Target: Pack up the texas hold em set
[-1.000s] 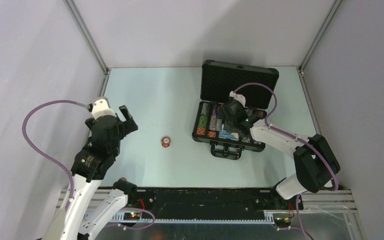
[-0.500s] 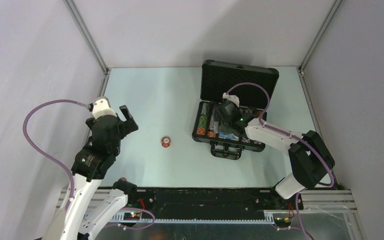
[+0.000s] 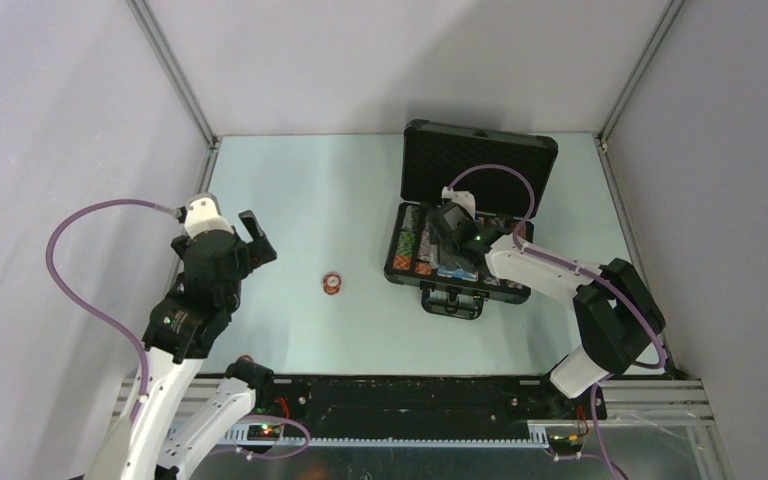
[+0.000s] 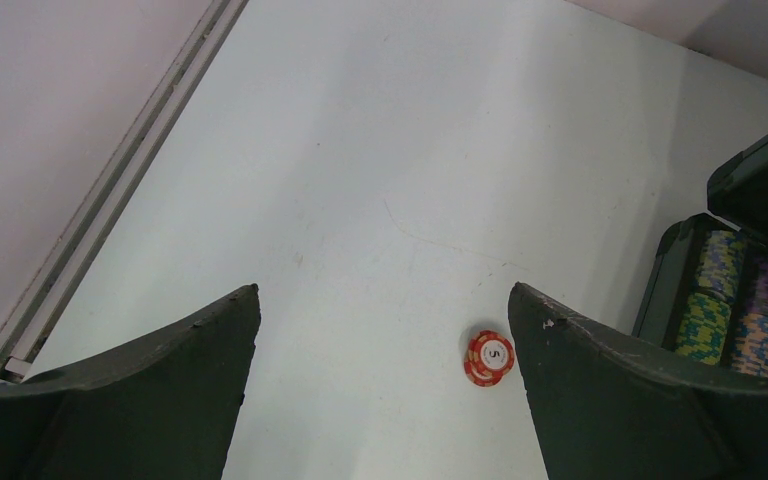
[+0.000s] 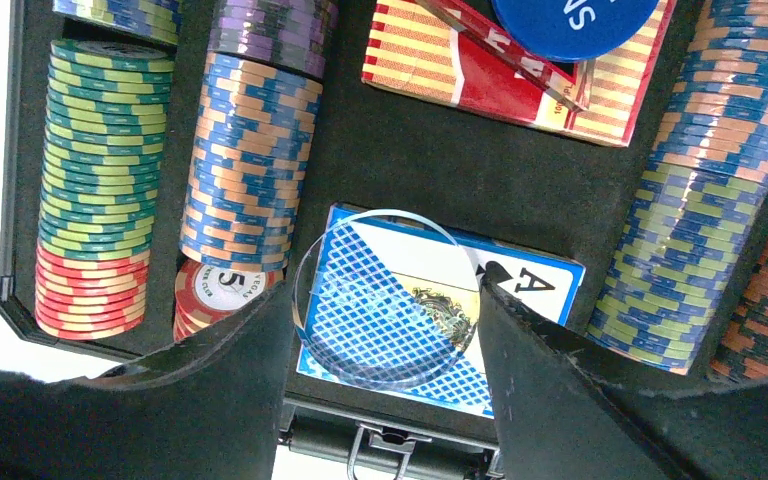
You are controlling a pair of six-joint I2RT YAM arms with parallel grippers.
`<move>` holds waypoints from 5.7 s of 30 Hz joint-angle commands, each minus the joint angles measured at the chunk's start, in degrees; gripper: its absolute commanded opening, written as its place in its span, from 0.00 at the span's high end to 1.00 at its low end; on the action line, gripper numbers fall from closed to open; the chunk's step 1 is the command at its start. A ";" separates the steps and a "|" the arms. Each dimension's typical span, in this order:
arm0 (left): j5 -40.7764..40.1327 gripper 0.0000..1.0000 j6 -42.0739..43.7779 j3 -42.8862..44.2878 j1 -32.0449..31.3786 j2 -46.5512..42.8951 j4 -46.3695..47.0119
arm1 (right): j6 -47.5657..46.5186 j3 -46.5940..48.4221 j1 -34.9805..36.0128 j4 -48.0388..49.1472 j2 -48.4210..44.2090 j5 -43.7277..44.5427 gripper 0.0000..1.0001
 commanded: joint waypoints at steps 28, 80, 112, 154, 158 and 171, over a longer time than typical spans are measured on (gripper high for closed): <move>1.09 0.01 0.64 -0.15 0.50 0.40 1.97 | -2.75 12.32 1.15 6.26 8.11 -5.26 0.46; 2.14 0.02 0.69 -0.15 0.84 1.17 1.92 | 18.97 -11.11 -11.55 33.24 -4.99 -29.00 0.40; 2.76 0.02 0.90 -0.27 1.03 1.50 2.21 | 21.18 -15.80 -13.51 38.08 -5.13 -31.78 0.78; 3.46 0.02 0.86 -0.18 1.18 1.88 2.18 | 7.68 2.92 -4.33 13.64 6.18 -14.43 0.01; 3.47 0.02 0.86 -0.18 1.28 1.83 2.19 | 7.05 5.59 -3.55 11.79 8.57 -13.41 0.01; 3.55 0.02 0.86 -0.15 1.31 1.94 2.24 | 5.90 7.05 -2.55 6.68 9.24 -8.29 0.27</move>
